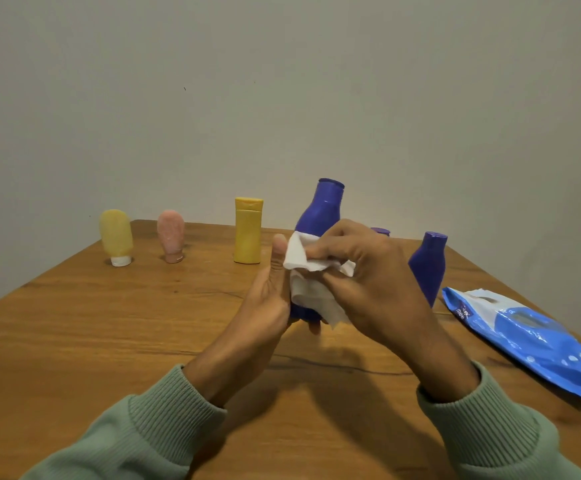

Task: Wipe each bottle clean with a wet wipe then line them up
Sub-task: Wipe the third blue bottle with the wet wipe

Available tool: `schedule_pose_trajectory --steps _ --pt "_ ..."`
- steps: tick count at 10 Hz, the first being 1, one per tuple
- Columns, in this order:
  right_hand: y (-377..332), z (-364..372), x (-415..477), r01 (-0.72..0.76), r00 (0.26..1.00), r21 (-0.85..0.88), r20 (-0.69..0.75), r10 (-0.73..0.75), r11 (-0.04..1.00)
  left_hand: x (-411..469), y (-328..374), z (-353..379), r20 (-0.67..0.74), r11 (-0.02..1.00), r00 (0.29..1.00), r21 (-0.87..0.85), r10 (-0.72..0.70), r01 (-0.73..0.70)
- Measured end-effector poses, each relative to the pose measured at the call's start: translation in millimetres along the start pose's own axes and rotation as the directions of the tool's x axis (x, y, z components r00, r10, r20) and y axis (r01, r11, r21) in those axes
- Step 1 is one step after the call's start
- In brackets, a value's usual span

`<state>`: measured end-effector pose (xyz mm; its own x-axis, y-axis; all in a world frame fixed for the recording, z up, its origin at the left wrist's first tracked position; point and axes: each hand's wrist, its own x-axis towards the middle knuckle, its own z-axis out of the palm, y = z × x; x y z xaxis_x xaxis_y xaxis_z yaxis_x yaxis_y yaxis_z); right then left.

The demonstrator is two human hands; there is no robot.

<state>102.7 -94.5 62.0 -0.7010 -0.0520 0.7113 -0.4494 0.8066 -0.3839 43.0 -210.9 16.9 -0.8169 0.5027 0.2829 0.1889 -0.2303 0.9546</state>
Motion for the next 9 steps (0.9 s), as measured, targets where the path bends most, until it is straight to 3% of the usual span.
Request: schedule_pose_trajectory --steps 3,4,5,7,9 --pt "17.4 -14.7 9.0 0.021 0.937 0.065 -0.348 0.002 0.998 -10.9 5.1 3.7 0.164 1.0 0.986 0.008 -0.009 0.008" --pt "16.4 -15.6 9.7 0.011 0.954 0.089 -0.299 0.016 0.996 -11.3 7.6 5.0 0.17 0.996 0.985 -0.083 0.026 -0.012" --pt "10.0 -15.0 7.3 -0.038 0.991 0.146 -0.124 0.056 0.989 -7.5 11.0 3.9 0.111 0.982 0.991 -0.179 0.076 -0.055" --pt "-2.4 -8.2 2.1 -0.074 0.995 0.05 0.07 0.07 0.996 -7.0 16.0 1.1 -0.038 0.979 0.999 -0.204 -0.023 0.014" --pt "-5.1 -8.1 0.4 -0.046 0.963 0.084 0.27 0.022 0.995 -7.9 14.7 1.4 -0.136 0.981 0.987 -0.184 -0.085 0.059"
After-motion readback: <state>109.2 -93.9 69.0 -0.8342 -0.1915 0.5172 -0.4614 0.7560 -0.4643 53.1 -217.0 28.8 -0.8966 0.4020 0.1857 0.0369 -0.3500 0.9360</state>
